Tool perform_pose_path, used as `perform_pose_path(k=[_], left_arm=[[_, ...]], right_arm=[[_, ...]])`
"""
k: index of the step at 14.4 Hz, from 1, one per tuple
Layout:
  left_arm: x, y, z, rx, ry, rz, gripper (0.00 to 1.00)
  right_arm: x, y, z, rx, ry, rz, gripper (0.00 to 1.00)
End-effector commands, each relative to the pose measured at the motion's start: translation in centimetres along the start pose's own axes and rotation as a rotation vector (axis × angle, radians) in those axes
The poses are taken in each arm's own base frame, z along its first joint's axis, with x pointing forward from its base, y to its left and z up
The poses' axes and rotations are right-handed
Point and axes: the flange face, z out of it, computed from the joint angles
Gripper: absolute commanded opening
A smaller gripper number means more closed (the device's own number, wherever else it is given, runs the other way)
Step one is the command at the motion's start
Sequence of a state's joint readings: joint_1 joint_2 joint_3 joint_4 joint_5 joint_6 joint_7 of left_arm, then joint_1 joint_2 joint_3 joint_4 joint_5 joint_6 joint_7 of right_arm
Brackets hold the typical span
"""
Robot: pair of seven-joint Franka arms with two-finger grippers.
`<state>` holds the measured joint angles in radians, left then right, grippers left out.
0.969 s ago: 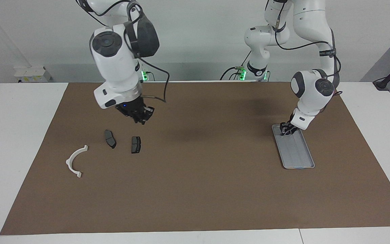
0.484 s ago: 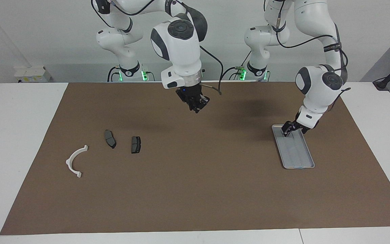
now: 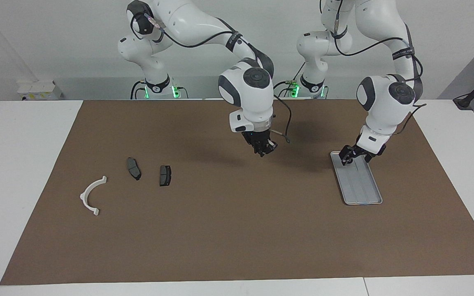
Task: Pick bearing gear from pile to tray
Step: 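Carry the second part mid-table while the left gripper moves toward it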
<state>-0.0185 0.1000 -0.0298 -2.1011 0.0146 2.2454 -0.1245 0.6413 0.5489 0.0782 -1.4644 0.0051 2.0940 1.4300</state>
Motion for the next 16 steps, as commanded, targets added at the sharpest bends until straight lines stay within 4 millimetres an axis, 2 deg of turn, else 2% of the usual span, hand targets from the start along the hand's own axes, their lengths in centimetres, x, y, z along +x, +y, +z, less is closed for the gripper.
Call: perform_pose_path(k=[1, 3, 5, 8, 12, 14, 16], left_arm=[[-0.1, 0.2, -0.5, -0.004, 0.000, -0.024, 1.00], [0.3, 0.4, -1.0, -0.005, 0.006, -0.022, 1.00], [0.7, 2.0, -1.5, -0.007, 0.012, -0.013, 1.00], [0.8, 3.3, -1.9, -0.011, 0.024, -0.052, 1.00], [0.9, 3.5, -1.9, -0.013, 0.032, -0.056, 1.00], [0.9, 3.5, -1.9, -0.013, 0.031, -0.055, 1.00], [0.8, 4.2, -2.0, -0.014, 0.032, -0.046, 1.00]], right_arm=[[0.2, -1.0, 3.7, 0.026, 0.032, 0.019, 0.00], [0.7, -1.1, 5.2, 0.044, 0.037, 0.025, 0.00], [1.5, -0.8, 6.1, 0.063, 0.046, 0.029, 0.00], [1.5, -0.2, 7.4, 0.076, 0.047, 0.031, 0.00], [1.7, 0.2, 8.2, 0.086, 0.049, 0.035, 0.00], [2.2, 0.3, 7.9, 0.077, 0.051, 0.038, 1.00], [3.1, 0.2, 7.1, 0.045, 0.059, 0.038, 1.00]])
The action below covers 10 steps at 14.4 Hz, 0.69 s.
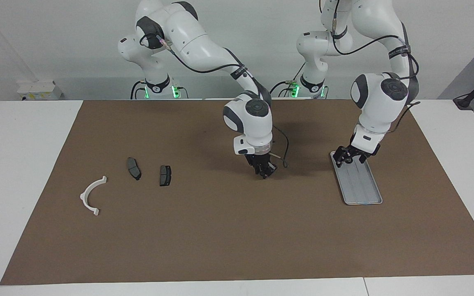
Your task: Pick bearing gear from pile to tray
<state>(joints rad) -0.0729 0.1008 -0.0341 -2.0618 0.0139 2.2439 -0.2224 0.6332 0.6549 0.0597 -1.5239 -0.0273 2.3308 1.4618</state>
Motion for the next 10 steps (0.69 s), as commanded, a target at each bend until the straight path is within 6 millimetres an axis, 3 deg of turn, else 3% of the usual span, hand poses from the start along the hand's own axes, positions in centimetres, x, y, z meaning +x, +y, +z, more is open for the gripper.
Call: perform_pose_path(k=[1, 3, 6, 9, 10], left_arm=[[0.1, 1.1, -0.2, -0.003, -0.007, -0.015, 1.00], [-0.3, 2.8, -0.2, -0.005, -0.006, -0.064, 1.00], [-1.8, 8.2, -0.6, -0.013, -0.005, -0.100, 1.00], [-2.2, 15.8, -1.2, -0.040, 0.014, -0.110, 1.00], [-2.2, 19.3, -0.4, -0.047, 0.011, -0.143, 1.00]], right_arm=[[1.2, -0.4, -1.8, -0.048, 0.031, -0.012, 1.00], [1.9, -0.5, -2.9, -0.104, 0.036, -0.017, 1.00], [5.5, -1.2, -7.6, -0.077, 0.031, -0.010, 1.00], [8.5, -0.2, -12.7, -0.071, 0.028, -0.079, 1.00], [9.7, 0.6, -14.4, -0.085, 0.012, -0.120, 1.00]])
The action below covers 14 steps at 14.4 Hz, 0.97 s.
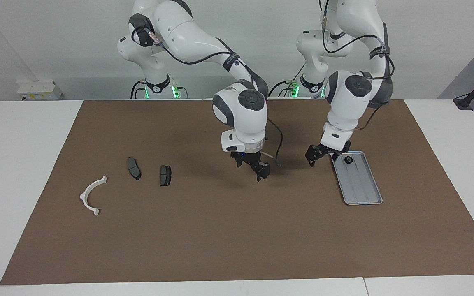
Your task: Pick bearing gear from pile to tray
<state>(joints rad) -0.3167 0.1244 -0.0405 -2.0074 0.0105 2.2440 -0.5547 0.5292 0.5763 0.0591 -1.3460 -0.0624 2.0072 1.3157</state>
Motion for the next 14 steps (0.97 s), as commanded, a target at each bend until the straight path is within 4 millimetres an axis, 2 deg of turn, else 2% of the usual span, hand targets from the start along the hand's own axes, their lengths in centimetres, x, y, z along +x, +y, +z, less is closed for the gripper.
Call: perform_pose_path(k=[1, 2, 4, 6, 8, 9, 11, 14], left_arm=[[0.4, 7.3, 2.3, -0.006, -0.018, -0.080, 1.00], [0.1, 9.3, 3.6, -0.005, -0.025, -0.090, 1.00], [-1.4, 12.0, 5.9, 0.005, -0.039, -0.079, 0.88], [-2.6, 12.1, 7.4, 0.028, -0.061, -0.064, 0.75], [-4.6, 13.4, 8.4, 0.037, -0.074, -0.031, 0.67], [-4.7, 13.4, 8.6, 0.042, -0.079, -0.033, 0.64], [-5.3, 13.4, 9.2, 0.045, -0.083, -0.045, 0.60], [-6.3, 13.3, 10.4, 0.047, -0.083, -0.037, 0.58]], right_arm=[[3.3, 2.6, -5.0, -0.009, -0.034, -0.115, 1.00], [4.9, 3.9, -6.9, -0.010, -0.037, -0.181, 1.00], [9.2, 7.1, -10.1, -0.029, -0.043, -0.312, 1.00], [13.4, 10.8, -12.4, -0.043, -0.051, -0.445, 1.00], [17.4, 14.3, -13.8, -0.051, -0.060, -0.551, 1.00], [19.1, 15.8, -14.3, -0.054, -0.064, -0.596, 1.00], [21.6, 18.4, -15.2, -0.057, -0.068, -0.659, 1.00], [24.2, 21.0, -16.0, -0.056, -0.065, -0.719, 1.00]])
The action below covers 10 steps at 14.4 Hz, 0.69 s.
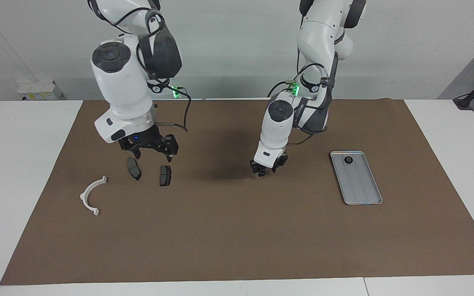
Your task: Pick bearing gear from pile to tray
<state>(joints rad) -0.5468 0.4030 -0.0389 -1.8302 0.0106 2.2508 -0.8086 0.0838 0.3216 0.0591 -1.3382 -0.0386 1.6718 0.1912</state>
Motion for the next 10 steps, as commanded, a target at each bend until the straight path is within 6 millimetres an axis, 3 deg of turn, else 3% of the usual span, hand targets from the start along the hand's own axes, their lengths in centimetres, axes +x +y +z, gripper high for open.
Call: perform_pose_path(k=[1, 10], left_arm=[[-1.2, -0.1, 1.1, -0.002, 0.014, -0.005, 0.58], [-1.0, 0.1, 1.1, -0.026, 0.034, -0.009, 0.53]], right_arm=[[-0.8, 2.2, -0.4, 0.014, -0.013, -0.062, 1.00], [-0.7, 6.9, -1.5, 0.005, 0.006, -0.066, 1.00]])
